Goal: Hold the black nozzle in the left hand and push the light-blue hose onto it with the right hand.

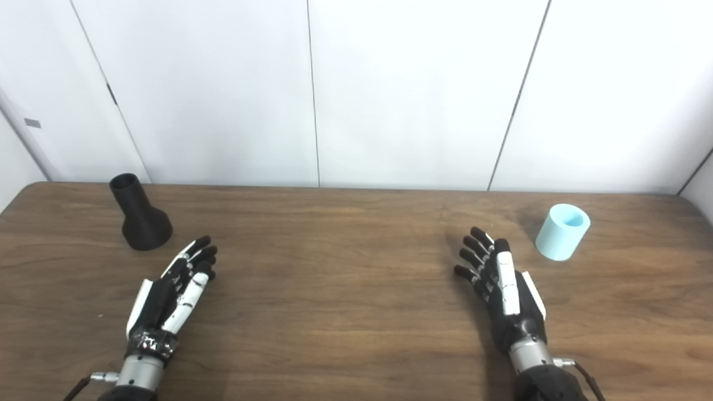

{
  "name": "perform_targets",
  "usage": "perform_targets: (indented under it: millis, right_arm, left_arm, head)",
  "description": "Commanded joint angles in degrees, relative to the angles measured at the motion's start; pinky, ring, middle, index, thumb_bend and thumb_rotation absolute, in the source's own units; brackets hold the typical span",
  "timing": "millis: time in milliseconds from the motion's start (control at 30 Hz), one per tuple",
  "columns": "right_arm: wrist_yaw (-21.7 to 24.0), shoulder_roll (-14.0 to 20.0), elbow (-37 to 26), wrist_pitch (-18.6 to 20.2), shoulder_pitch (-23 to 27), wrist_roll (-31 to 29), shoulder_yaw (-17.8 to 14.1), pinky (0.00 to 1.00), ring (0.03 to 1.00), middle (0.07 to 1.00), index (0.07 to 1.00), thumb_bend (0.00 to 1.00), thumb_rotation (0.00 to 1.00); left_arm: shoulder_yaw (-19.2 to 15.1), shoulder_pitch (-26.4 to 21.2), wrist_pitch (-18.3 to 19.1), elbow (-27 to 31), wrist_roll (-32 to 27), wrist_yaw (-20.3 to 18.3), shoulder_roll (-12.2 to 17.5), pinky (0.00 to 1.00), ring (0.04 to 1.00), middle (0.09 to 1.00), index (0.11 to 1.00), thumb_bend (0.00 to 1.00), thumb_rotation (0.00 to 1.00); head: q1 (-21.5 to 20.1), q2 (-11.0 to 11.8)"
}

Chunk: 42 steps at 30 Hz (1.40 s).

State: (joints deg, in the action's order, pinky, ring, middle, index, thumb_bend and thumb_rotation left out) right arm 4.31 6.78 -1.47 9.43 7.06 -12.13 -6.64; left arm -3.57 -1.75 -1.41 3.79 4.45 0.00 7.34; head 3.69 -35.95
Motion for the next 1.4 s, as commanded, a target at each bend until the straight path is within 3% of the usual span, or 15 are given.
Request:
perform_targets:
  millis: [0,133,900,1200,1367]
  right_arm:
    - [0.30,0.22,-1.01,0.29,0.12,-0.11,0.01,0.85,0.890,0.897,0.904,0.51,1.00]
    - [0.36,0.21,-1.41,0.86,0.06,-0.36,0.01,0.85,0.893,0.901,0.910,0.50,1.00]
    - [0.56,0.69,-1.63,1.28,0.05,0.47,0.44,0.84,0.877,0.881,0.895,0.51,1.00]
    - [1.66,1.55,-0.28,0.68,-0.01,-1.13,-0.48,0.87,0.890,0.890,0.910,0.52,1.00]
    - [2.65,2.79,0.59,0.55,-0.10,-1.63,-1.02,0.88,0.902,0.900,0.922,0.54,1.00]
  left_arm:
    - [-0.03,-0.37,-0.73,1.75,0.36,0.60,0.01,0.82,0.865,0.863,0.885,0.40,0.60]
    - [-0.28,-0.51,-1.94,0.91,0.45,0.82,-0.10,0.81,0.856,0.854,0.878,0.39,0.58]
    - [-0.25,-0.59,-0.97,1.31,1.14,1.66,-0.31,0.78,0.851,0.846,0.871,0.33,0.50]
    - [0.87,-0.51,-0.90,0.90,3.59,2.77,-1.07,0.76,0.842,0.850,0.878,0.31,0.51]
    - [1.46,-0.30,1.26,1.69,4.27,3.26,-2.48,0.79,0.858,0.860,0.891,0.32,0.53]
  head:
    - [0.02,-0.04]
    - [0.07,-0.15]
    - [0.24,-0.02]
    - [6.27,1.59]
    - [10.93,3.04]
